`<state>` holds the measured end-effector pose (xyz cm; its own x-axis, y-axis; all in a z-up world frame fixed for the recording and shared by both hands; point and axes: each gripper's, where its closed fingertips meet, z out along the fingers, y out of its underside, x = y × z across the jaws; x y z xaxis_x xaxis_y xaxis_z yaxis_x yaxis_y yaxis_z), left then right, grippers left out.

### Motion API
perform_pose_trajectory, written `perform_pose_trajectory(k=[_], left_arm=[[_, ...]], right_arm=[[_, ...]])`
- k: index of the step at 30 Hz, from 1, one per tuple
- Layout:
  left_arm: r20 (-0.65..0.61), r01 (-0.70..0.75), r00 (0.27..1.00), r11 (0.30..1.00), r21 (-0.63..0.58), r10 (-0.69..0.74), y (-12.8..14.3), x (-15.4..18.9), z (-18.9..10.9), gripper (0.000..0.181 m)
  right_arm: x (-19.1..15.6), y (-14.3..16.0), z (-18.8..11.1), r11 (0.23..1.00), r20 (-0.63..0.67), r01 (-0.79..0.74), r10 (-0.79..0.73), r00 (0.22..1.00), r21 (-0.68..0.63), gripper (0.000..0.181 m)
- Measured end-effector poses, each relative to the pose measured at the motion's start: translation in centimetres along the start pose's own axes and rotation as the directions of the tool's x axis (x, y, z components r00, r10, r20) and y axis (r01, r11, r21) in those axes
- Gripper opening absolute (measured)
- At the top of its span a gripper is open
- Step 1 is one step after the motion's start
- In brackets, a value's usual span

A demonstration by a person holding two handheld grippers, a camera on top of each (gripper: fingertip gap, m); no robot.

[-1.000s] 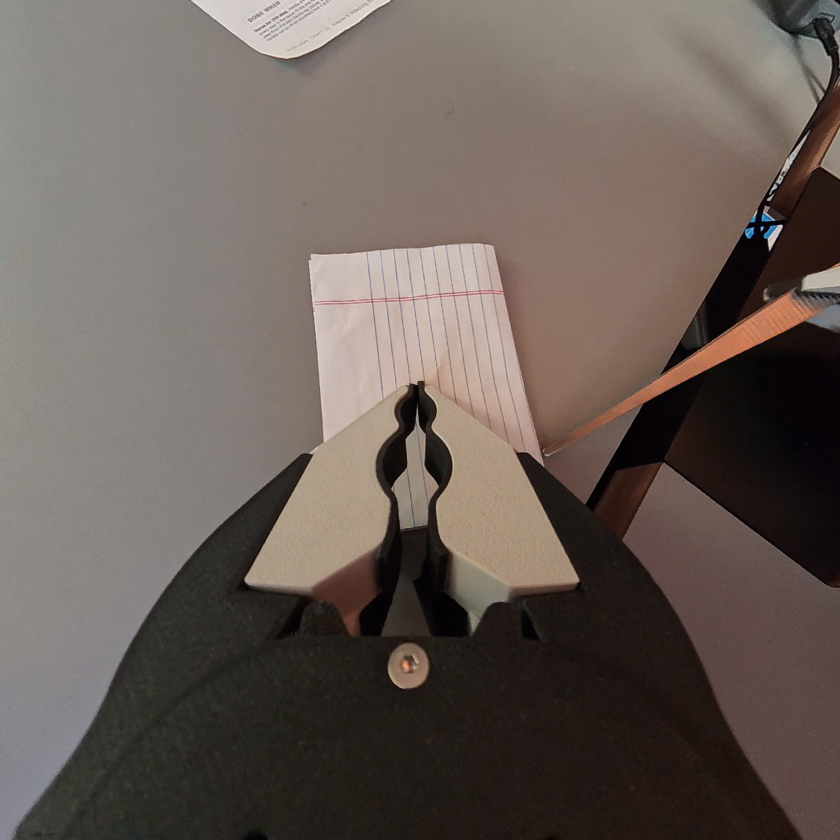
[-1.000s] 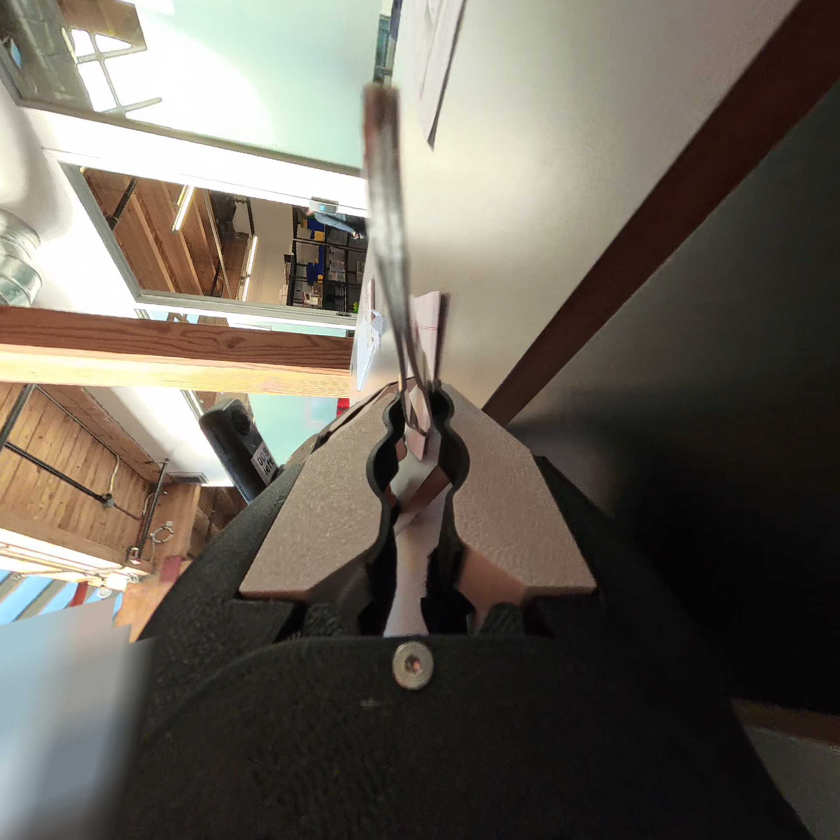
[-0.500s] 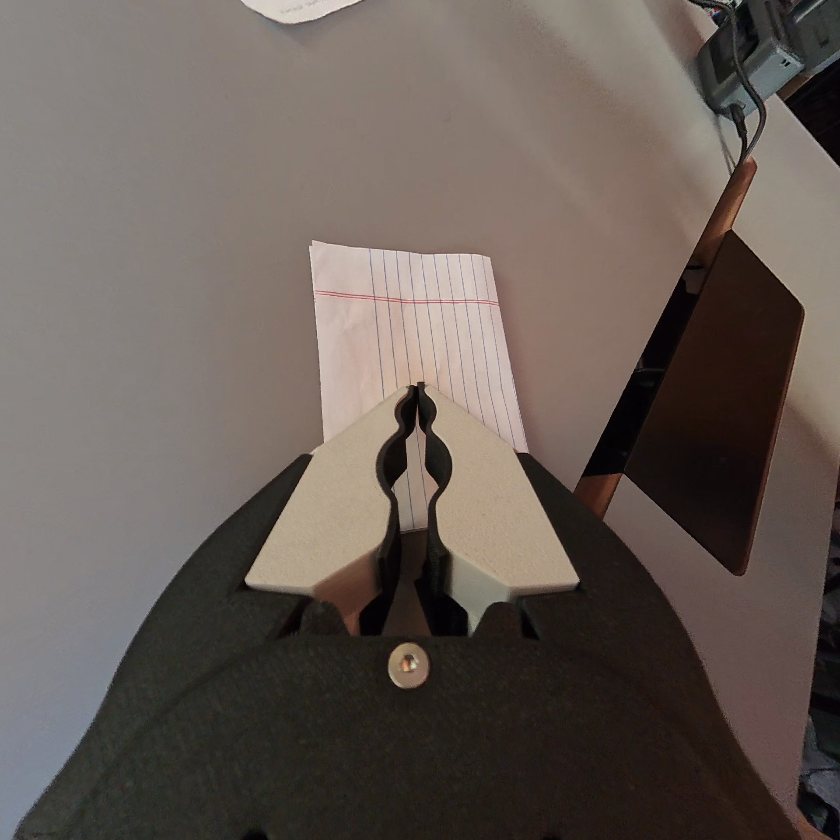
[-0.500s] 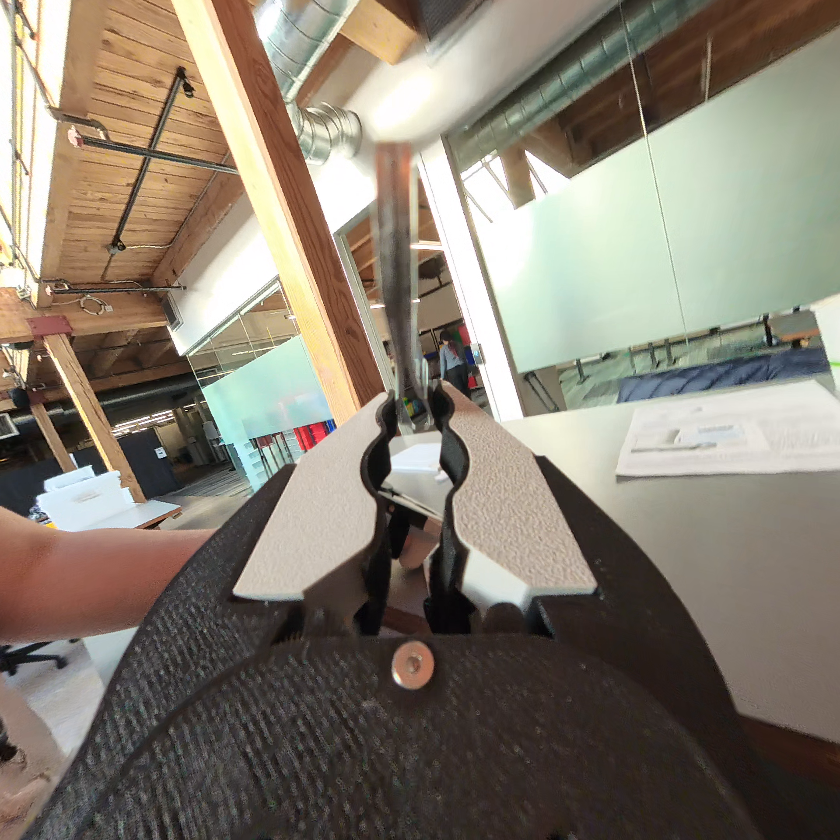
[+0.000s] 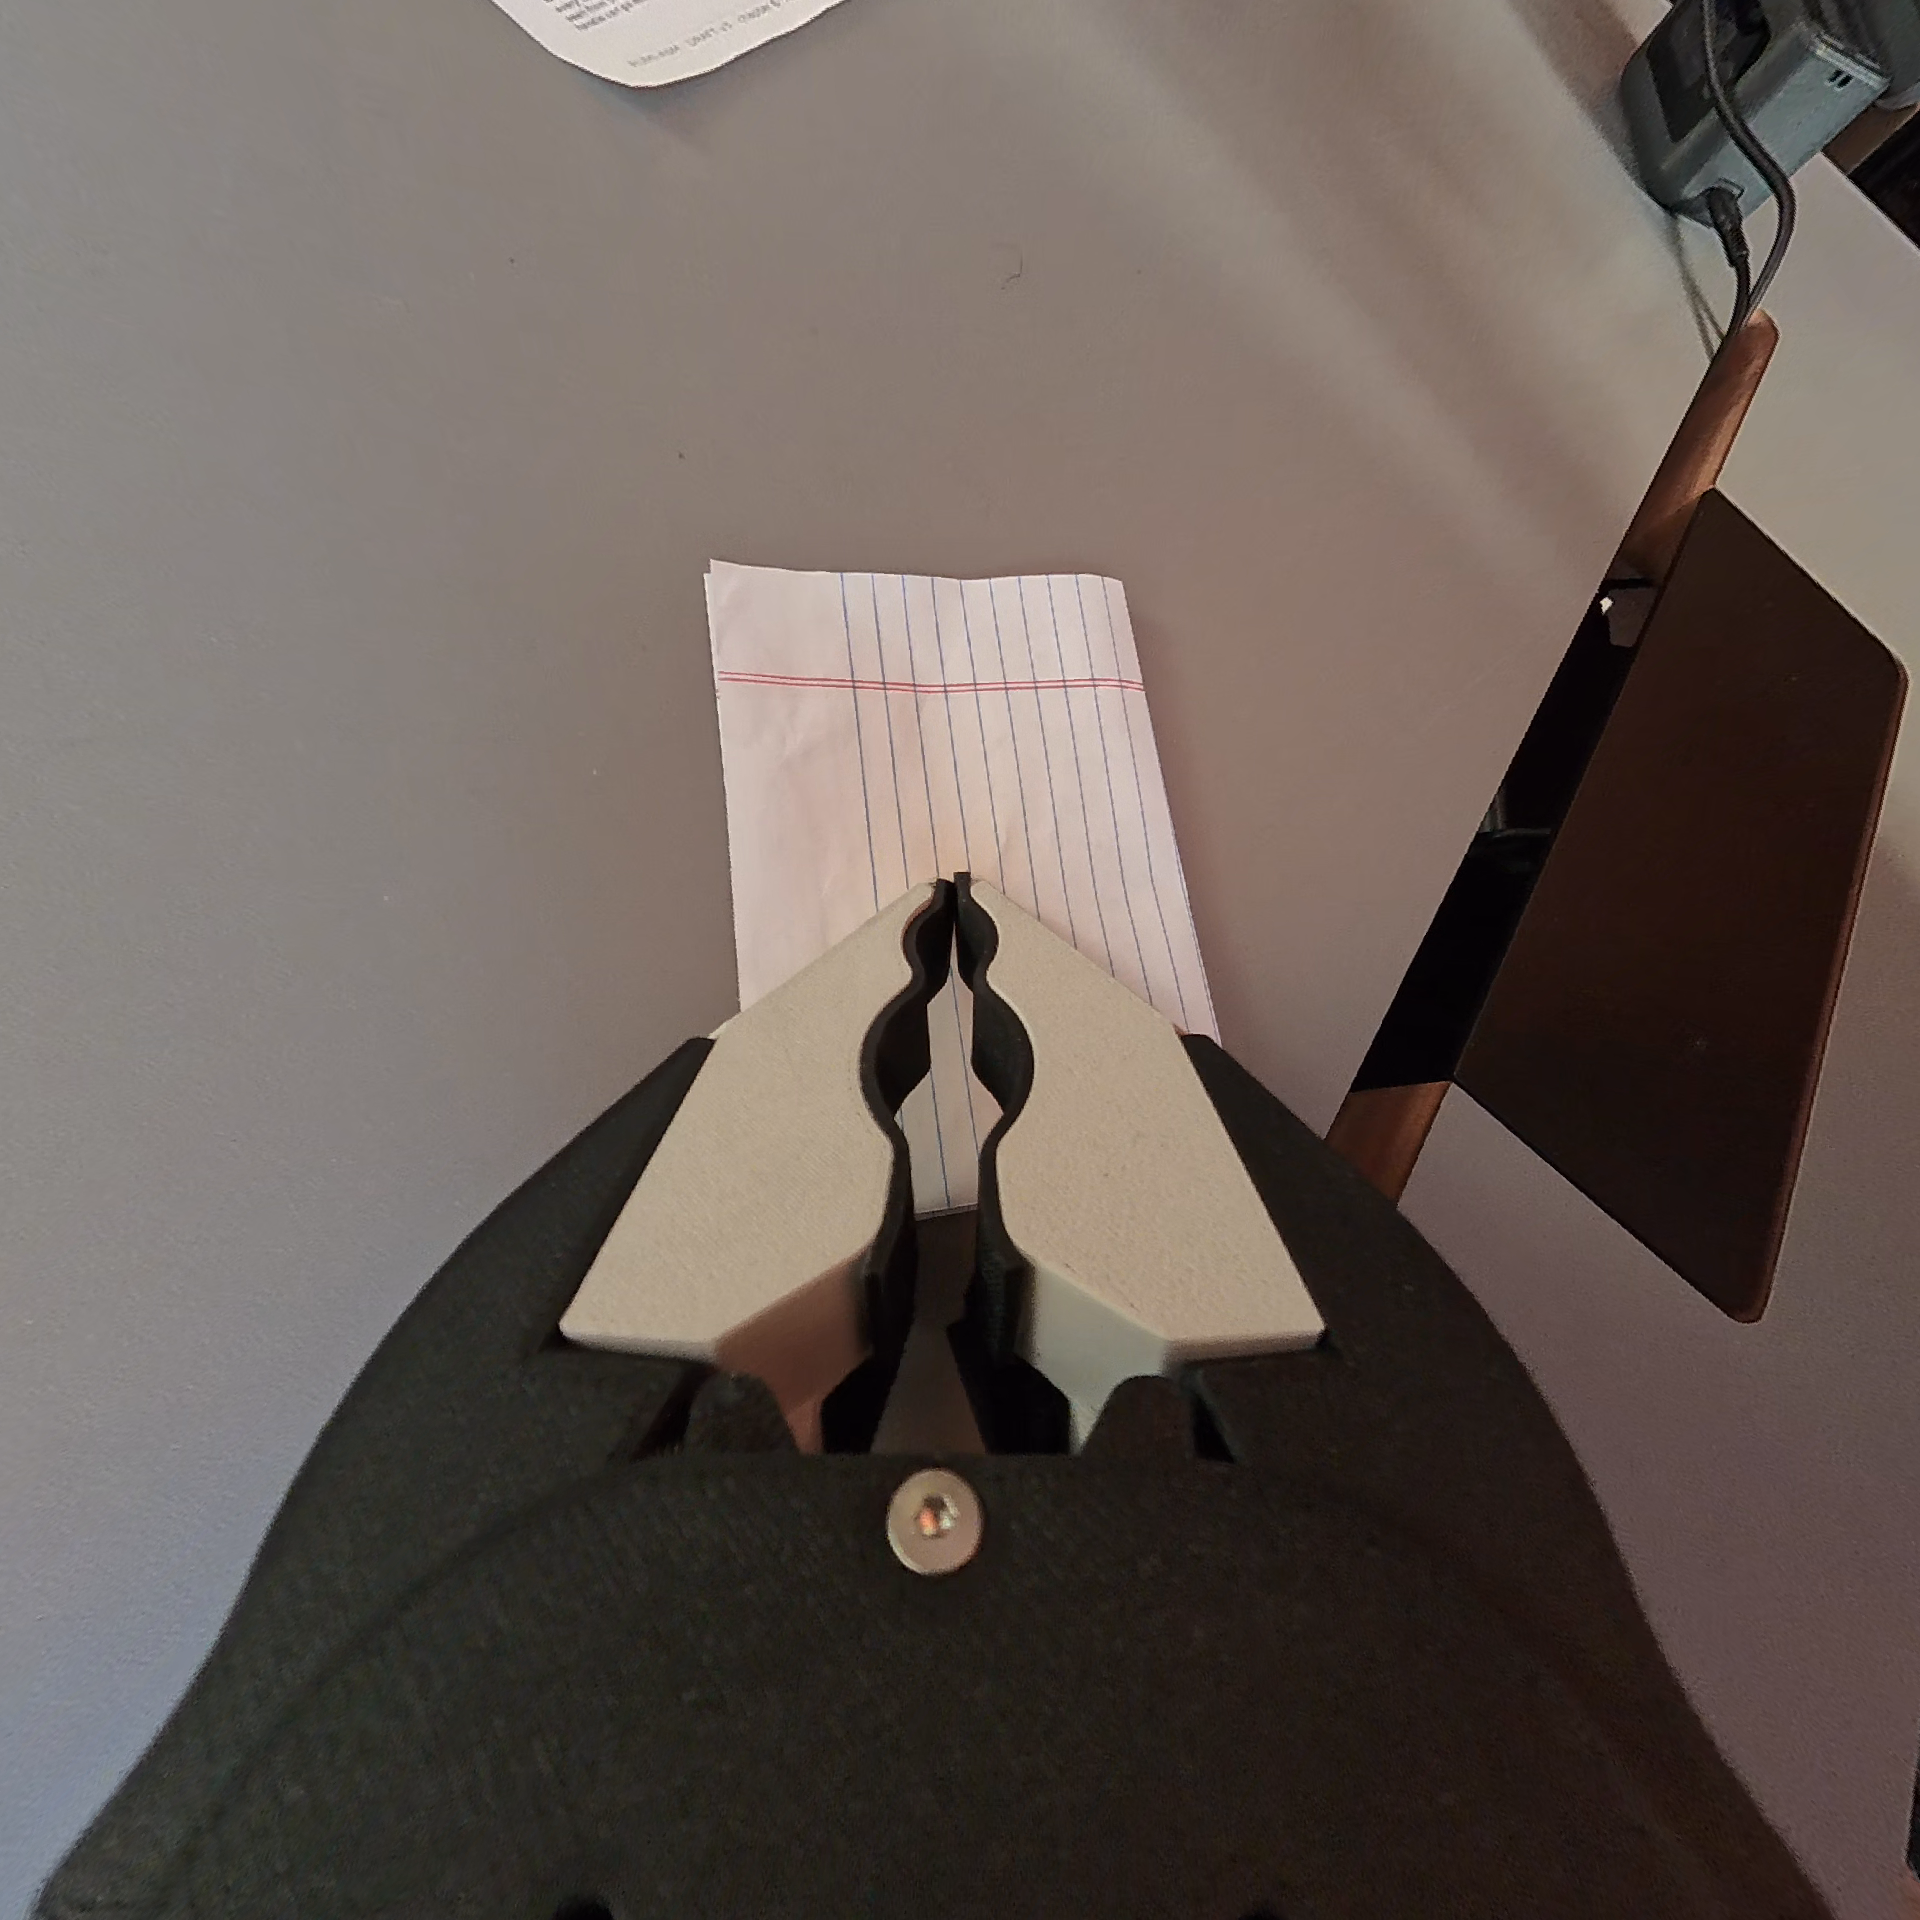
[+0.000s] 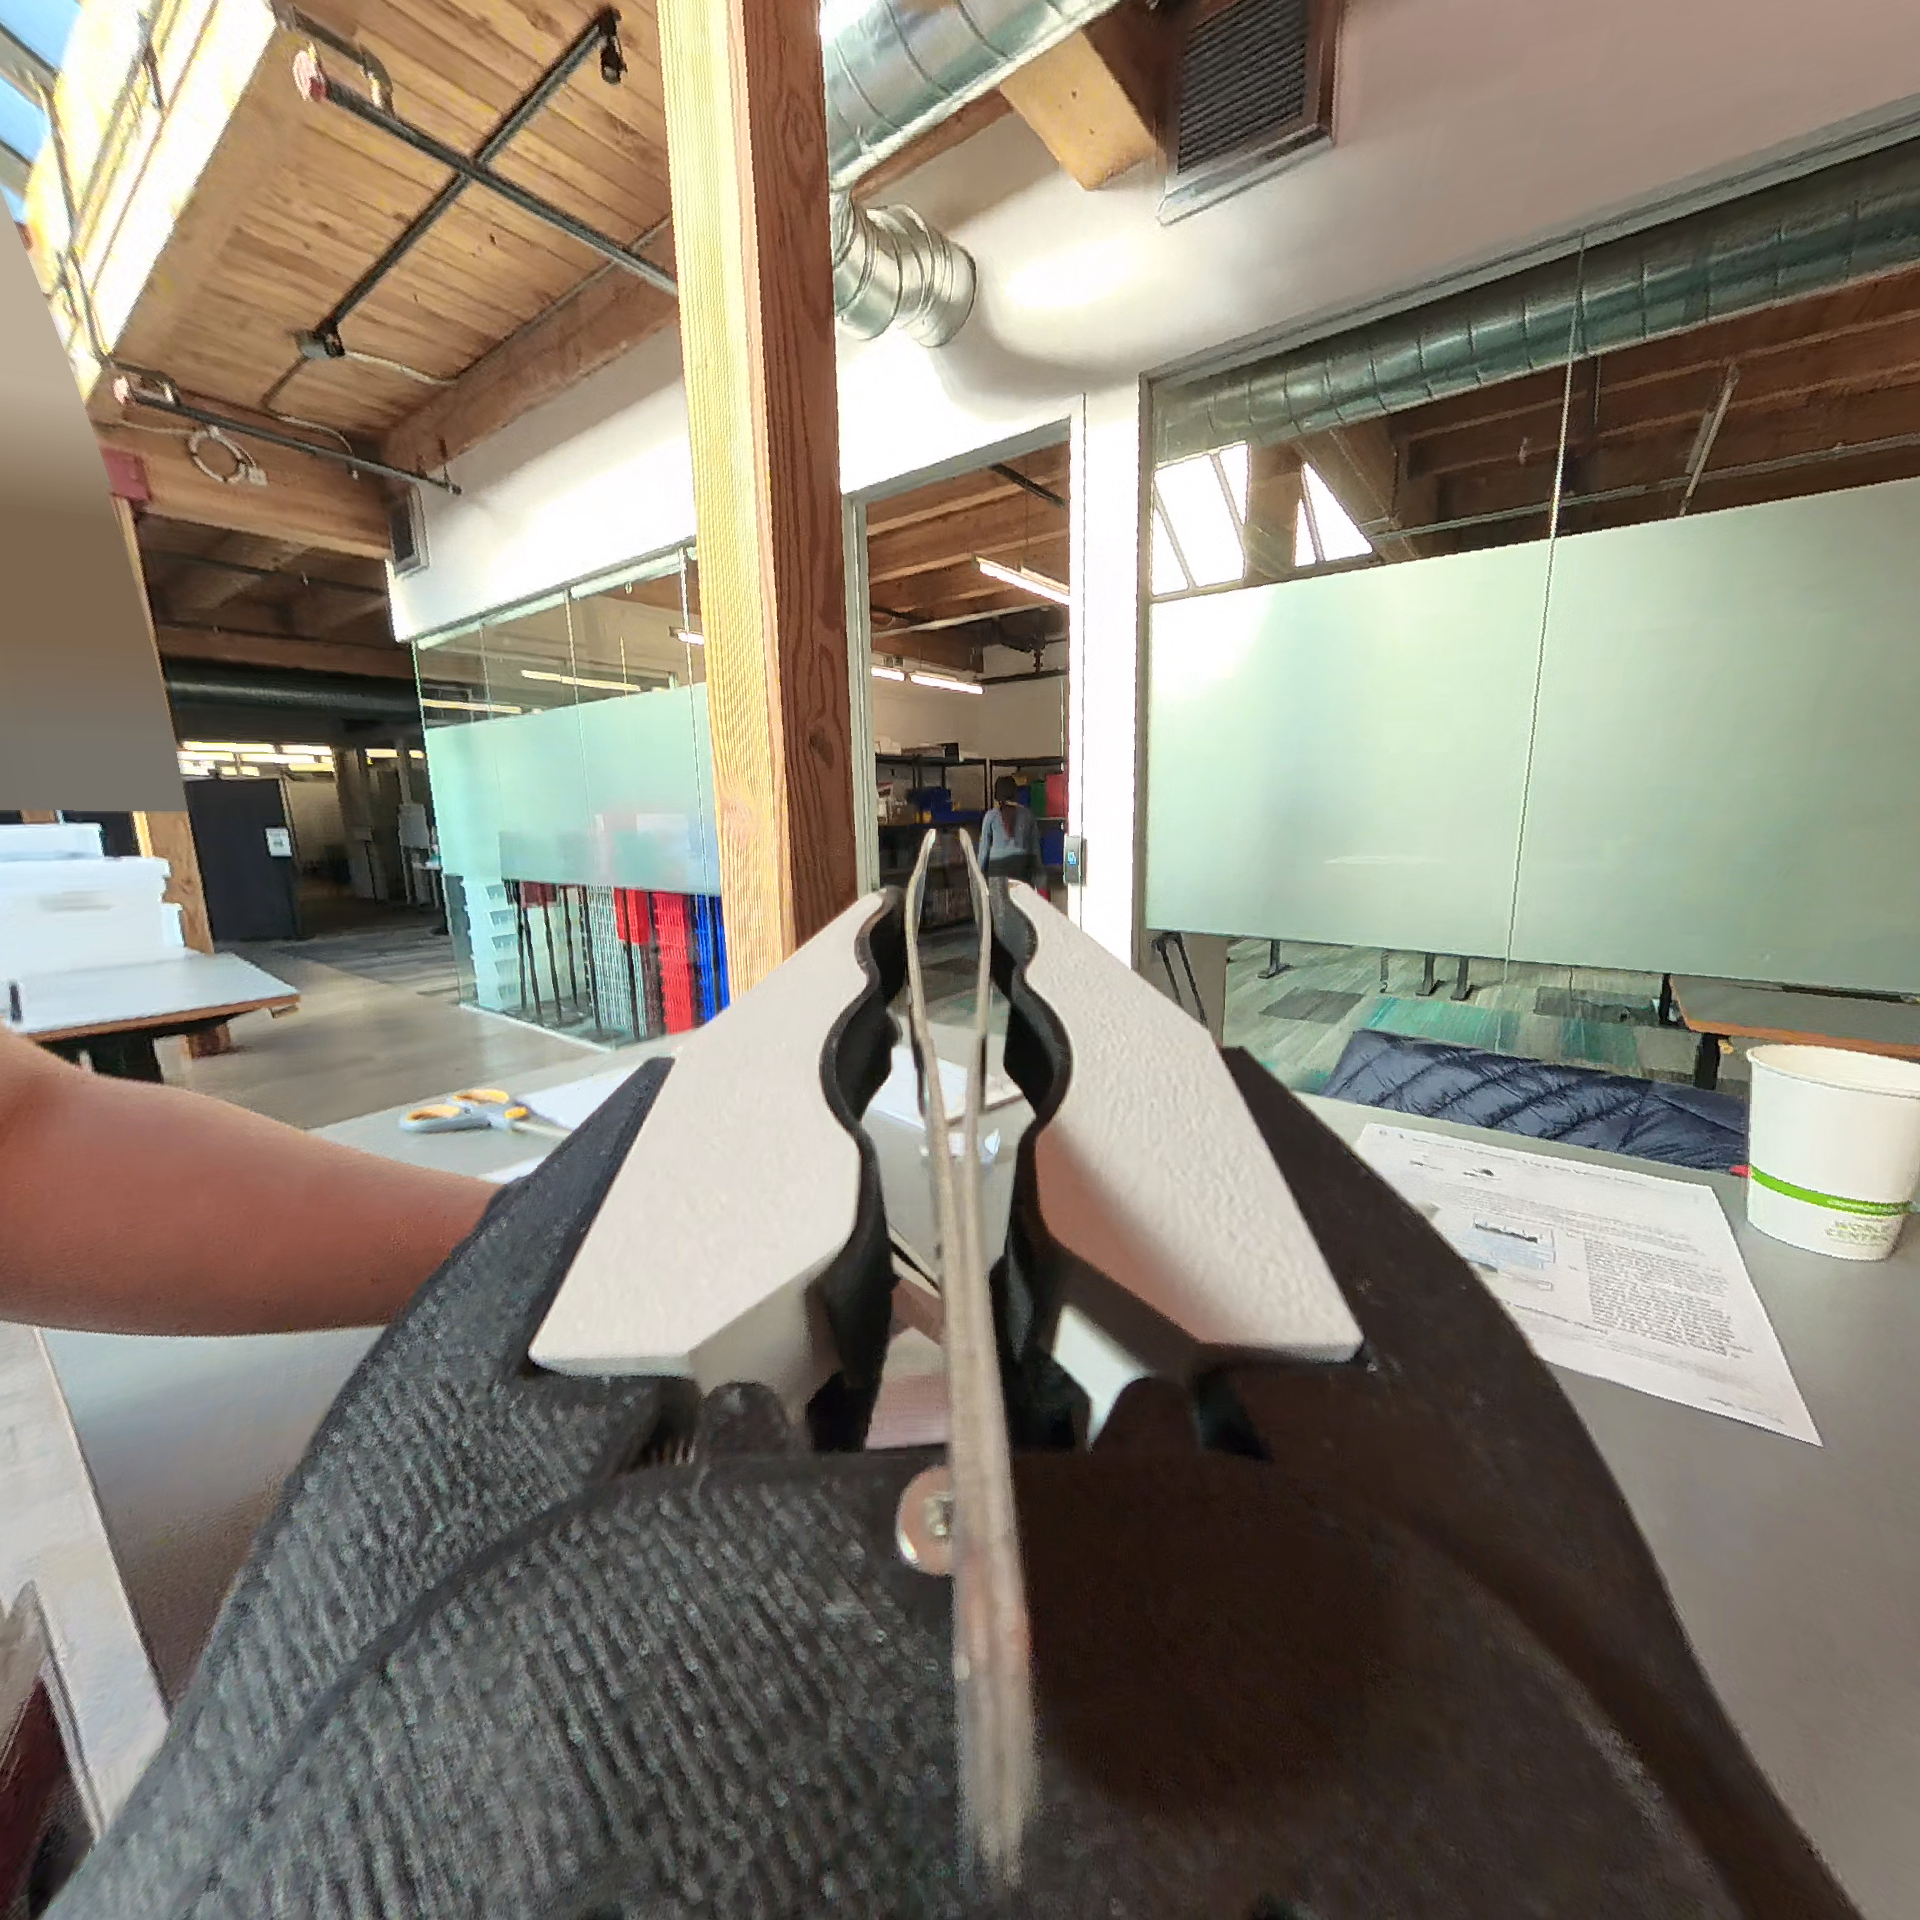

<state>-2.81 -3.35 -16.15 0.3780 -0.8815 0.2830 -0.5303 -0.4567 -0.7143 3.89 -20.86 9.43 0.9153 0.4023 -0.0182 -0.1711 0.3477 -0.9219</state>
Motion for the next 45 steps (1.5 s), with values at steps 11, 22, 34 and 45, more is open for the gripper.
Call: perform_pose_trajectory(k=[11,22,34,45], left_arm=[[0.018,-0.038,0.999,0.999,0.001,0.037,0.0,0.0,0.0,0.000],[0.013,-0.092,0.996,0.996,-0.004,0.092,0.0,0.0,0.0,0.000],[0.030,-0.152,0.988,0.988,-0.009,0.152,0.1,0.0,0.0,0.000],[0.038,-0.169,0.985,0.986,-0.013,0.169,0.1,0.0,0.1,0.000]], right_arm=[[1.7,15.0,-1.8,0.870,-0.083,0.011,-0.060,0.995,-0.493,0.010],[-0.3,19.8,-2.1,0.753,0.059,0.241,-0.260,0.964,-0.612,0.011],[4.3,20.0,-0.9,0.756,-0.002,0.168,-0.218,0.976,-0.632,0.012],[6.0,20.4,1.0,0.751,0.027,0.177,-0.208,0.978,-0.637,0.012]])
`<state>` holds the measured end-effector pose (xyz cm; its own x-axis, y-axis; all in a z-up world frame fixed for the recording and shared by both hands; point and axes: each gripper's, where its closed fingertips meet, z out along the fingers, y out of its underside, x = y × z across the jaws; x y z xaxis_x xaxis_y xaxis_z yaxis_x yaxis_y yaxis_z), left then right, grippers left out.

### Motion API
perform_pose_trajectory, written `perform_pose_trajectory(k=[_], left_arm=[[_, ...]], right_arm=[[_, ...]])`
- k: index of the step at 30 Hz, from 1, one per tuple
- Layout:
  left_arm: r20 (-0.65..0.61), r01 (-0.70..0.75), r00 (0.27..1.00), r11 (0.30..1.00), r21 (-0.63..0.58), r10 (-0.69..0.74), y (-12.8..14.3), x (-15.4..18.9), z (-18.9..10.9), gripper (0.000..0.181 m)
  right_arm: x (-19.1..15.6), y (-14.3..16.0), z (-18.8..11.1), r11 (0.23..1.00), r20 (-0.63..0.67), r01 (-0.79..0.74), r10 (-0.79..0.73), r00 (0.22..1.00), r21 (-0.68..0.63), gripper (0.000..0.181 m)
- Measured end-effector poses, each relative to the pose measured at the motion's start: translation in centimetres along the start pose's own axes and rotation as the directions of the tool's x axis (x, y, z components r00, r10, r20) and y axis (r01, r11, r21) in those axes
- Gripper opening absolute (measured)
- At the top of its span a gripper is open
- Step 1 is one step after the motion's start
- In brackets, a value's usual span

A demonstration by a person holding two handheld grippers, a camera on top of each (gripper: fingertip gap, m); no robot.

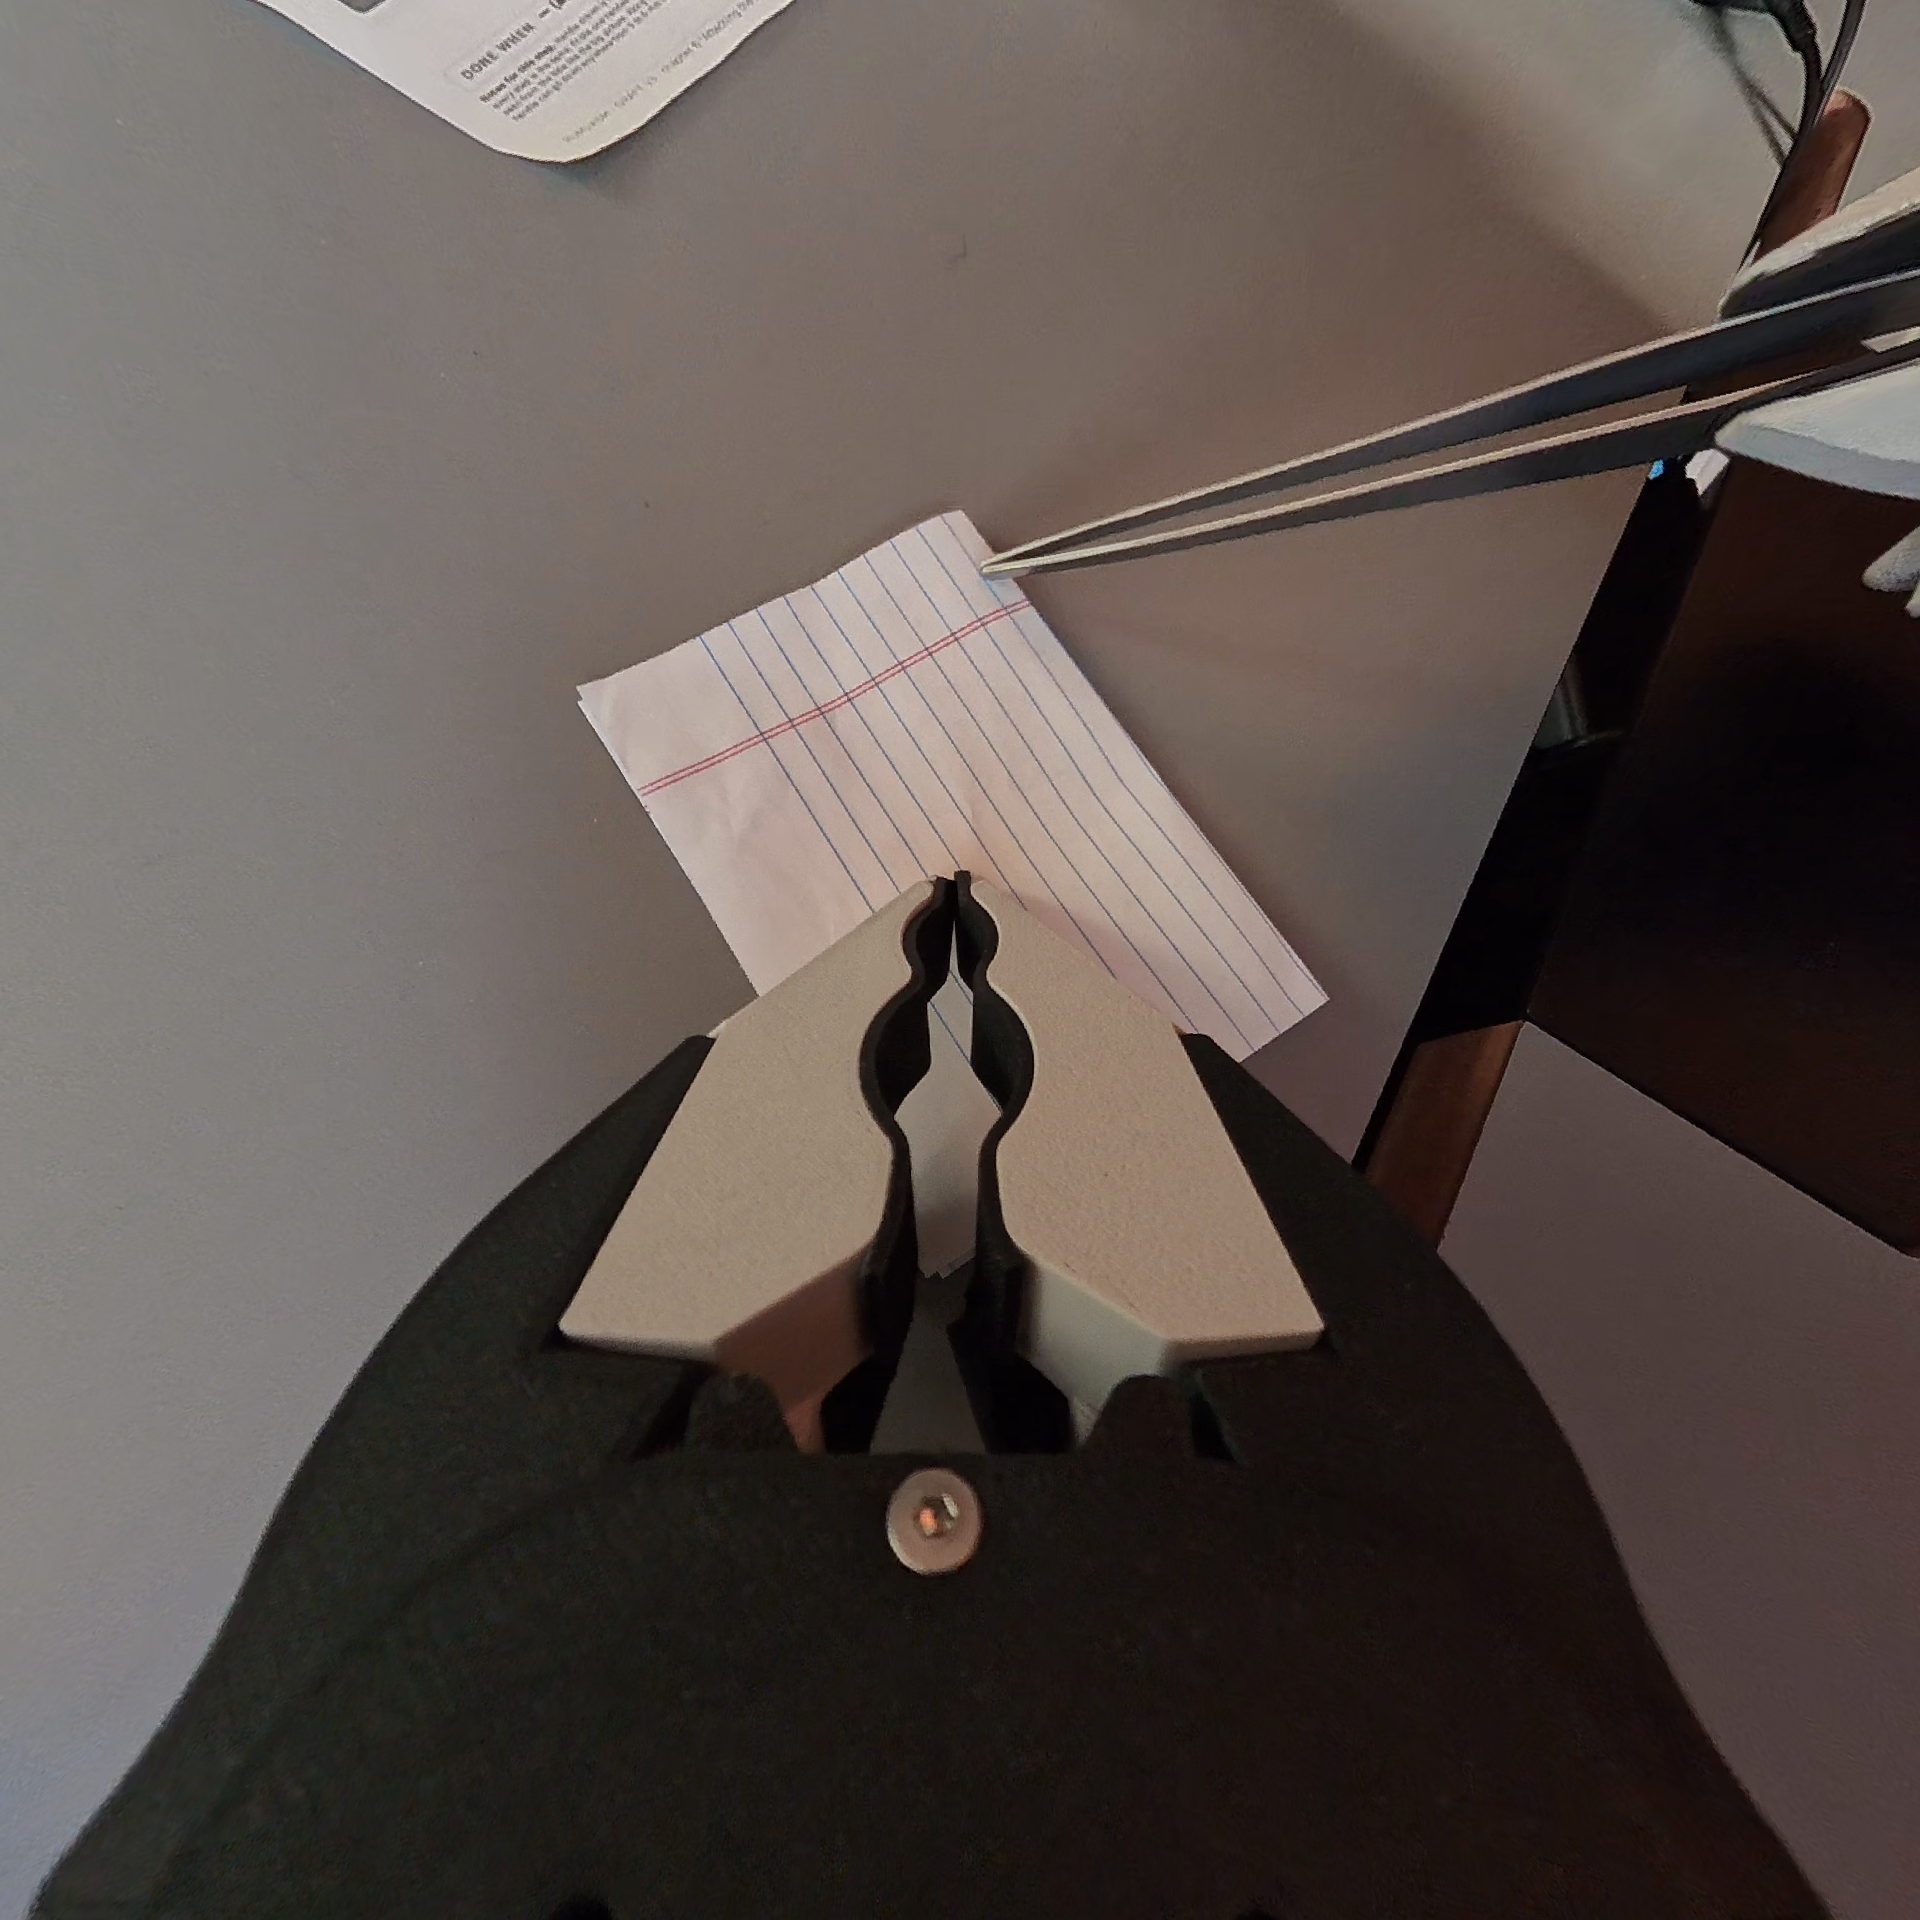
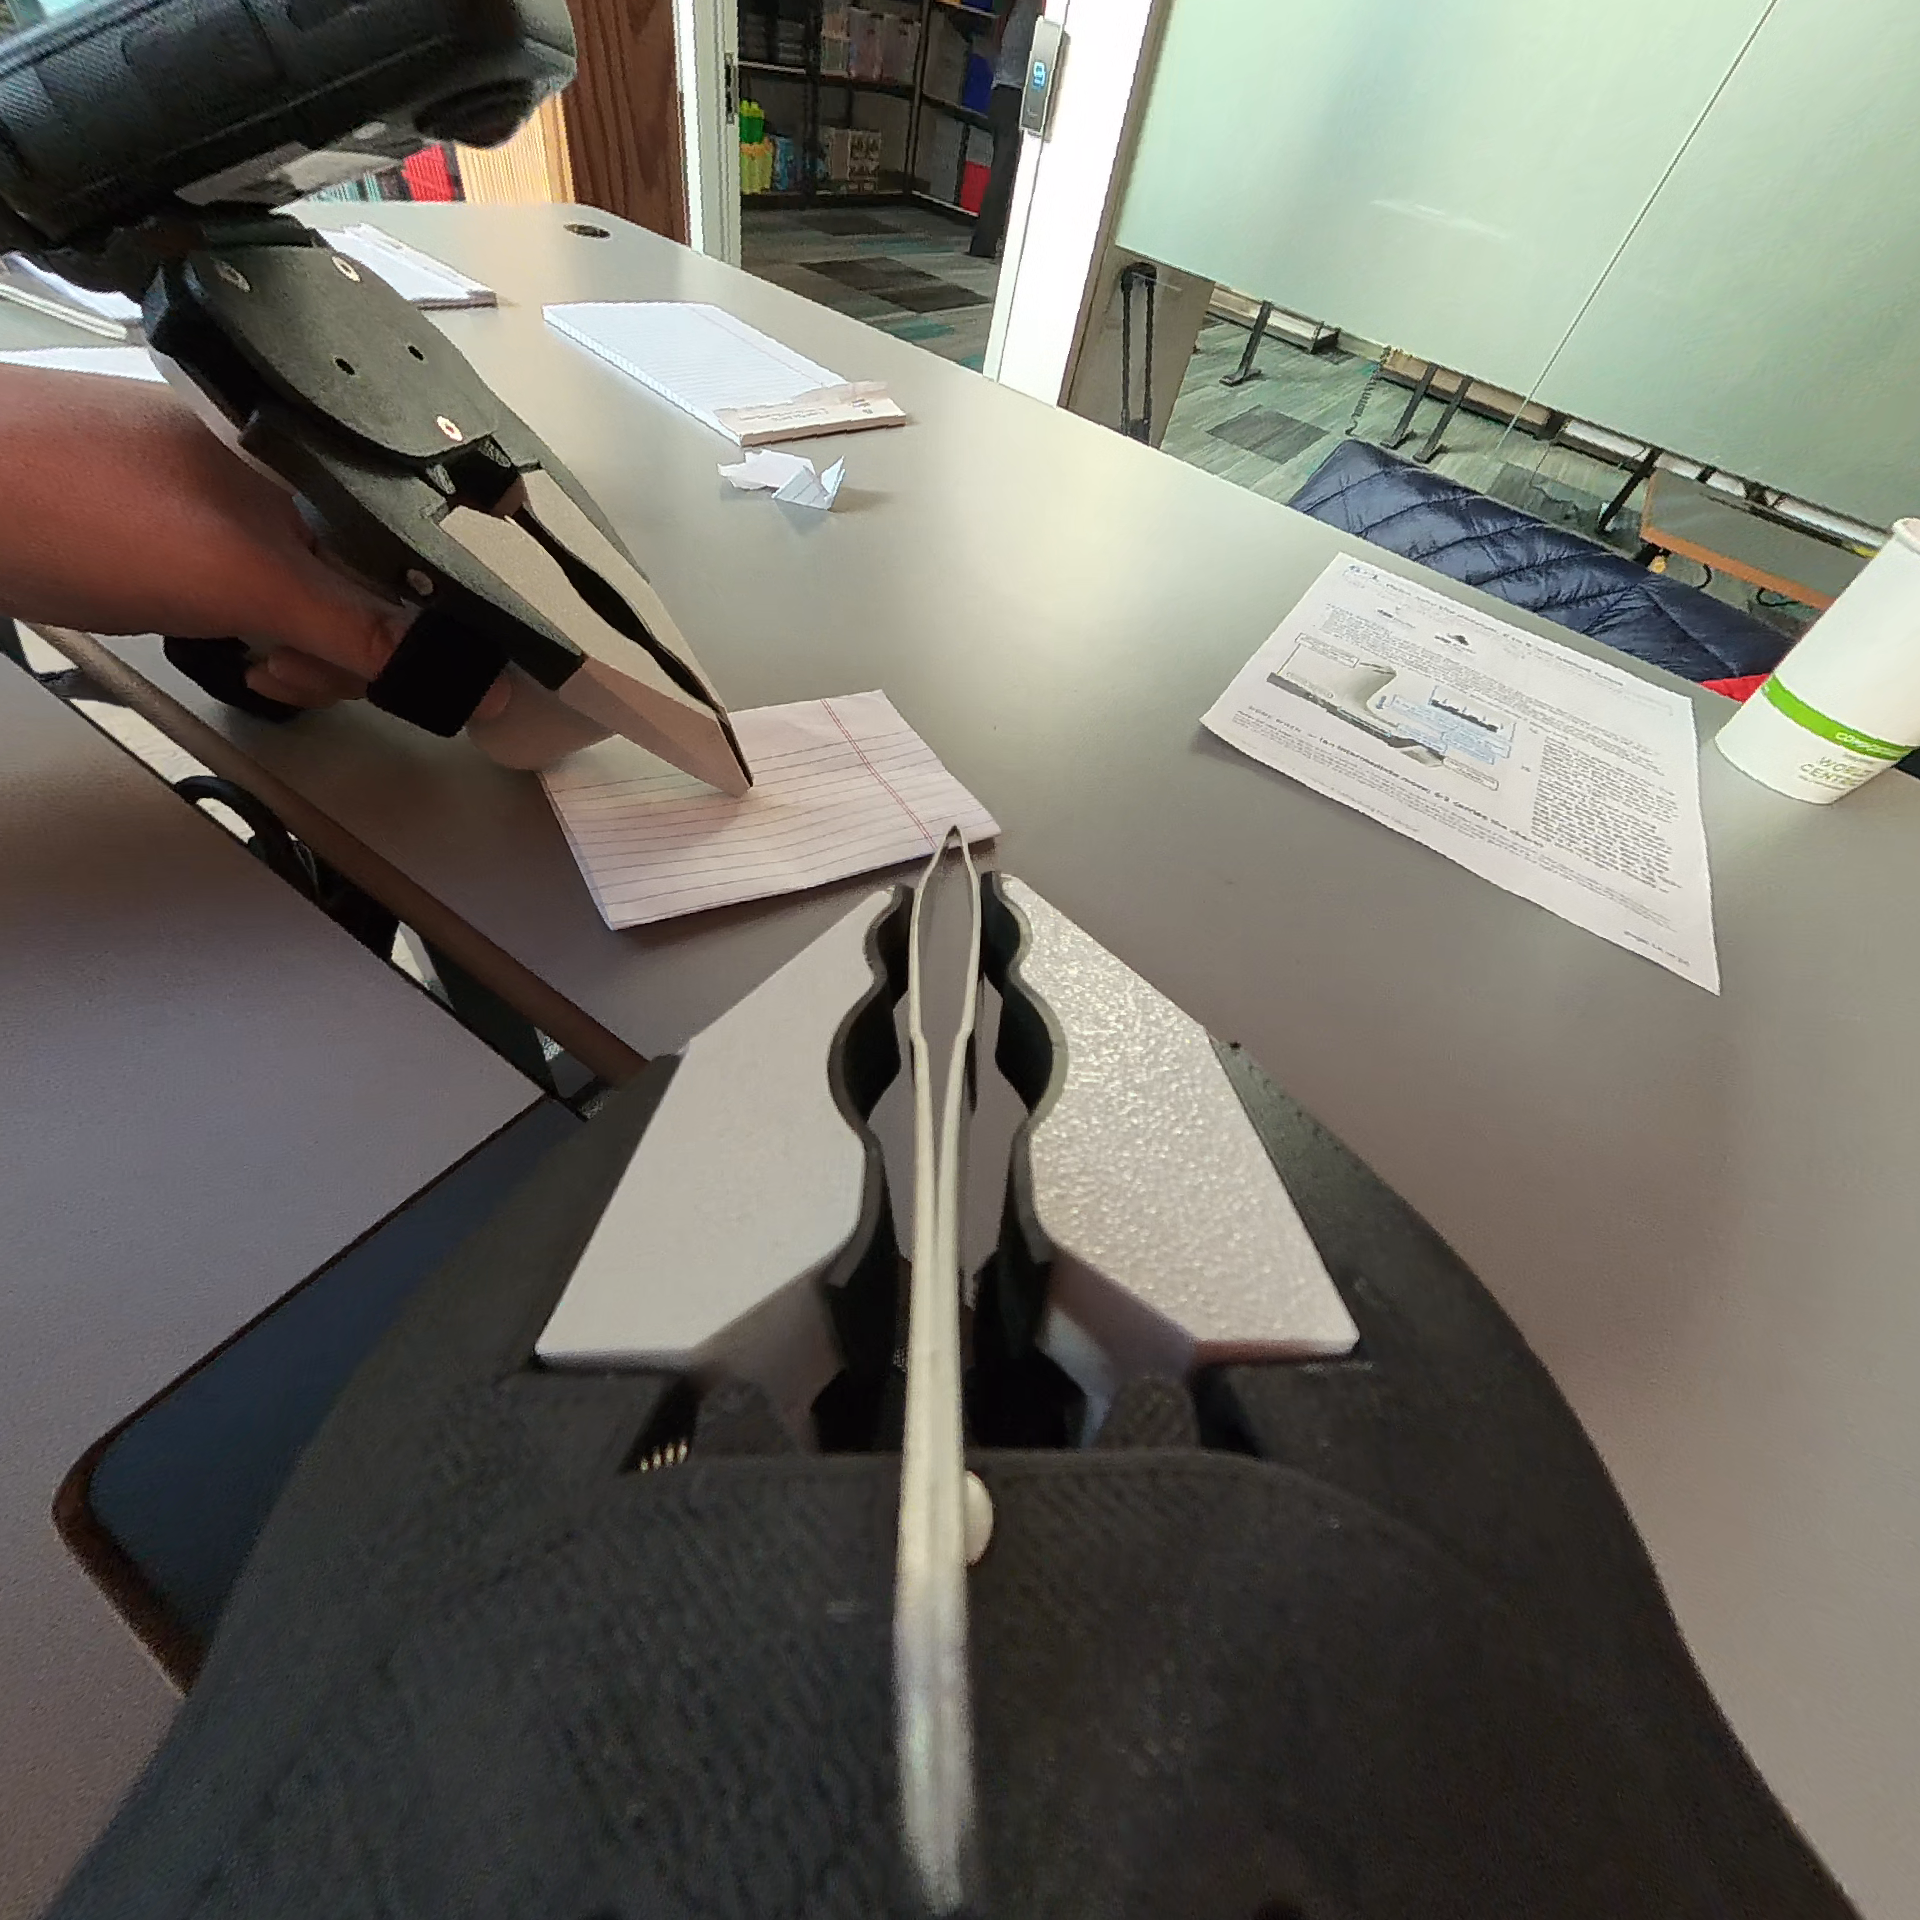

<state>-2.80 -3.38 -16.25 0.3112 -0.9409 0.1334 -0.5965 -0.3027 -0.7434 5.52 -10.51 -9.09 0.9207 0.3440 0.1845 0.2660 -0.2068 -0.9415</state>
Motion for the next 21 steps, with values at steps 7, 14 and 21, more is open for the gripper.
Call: perform_pose_trajectory(k=[7,14,21], left_arm=[[0.002,-0.001,1.000,1.000,0.000,0.001,0.0,0.0,0.0,0.000],[0.003,-0.001,1.000,1.000,0.004,0.001,0.0,0.0,0.0,0.000],[-0.017,0.017,1.000,1.000,0.000,-0.017,0.0,0.0,0.0,0.000]], right_arm=[[0.2,-0.2,0.5,1.000,-0.001,0.010,-0.010,1.000,0.005,0.012],[1.1,0.4,0.9,1.000,-0.028,0.005,-0.005,1.000,-0.024,0.013],[-2.2,-2.2,-1.7,0.999,0.048,0.011,-0.013,0.999,0.050,0.012]])
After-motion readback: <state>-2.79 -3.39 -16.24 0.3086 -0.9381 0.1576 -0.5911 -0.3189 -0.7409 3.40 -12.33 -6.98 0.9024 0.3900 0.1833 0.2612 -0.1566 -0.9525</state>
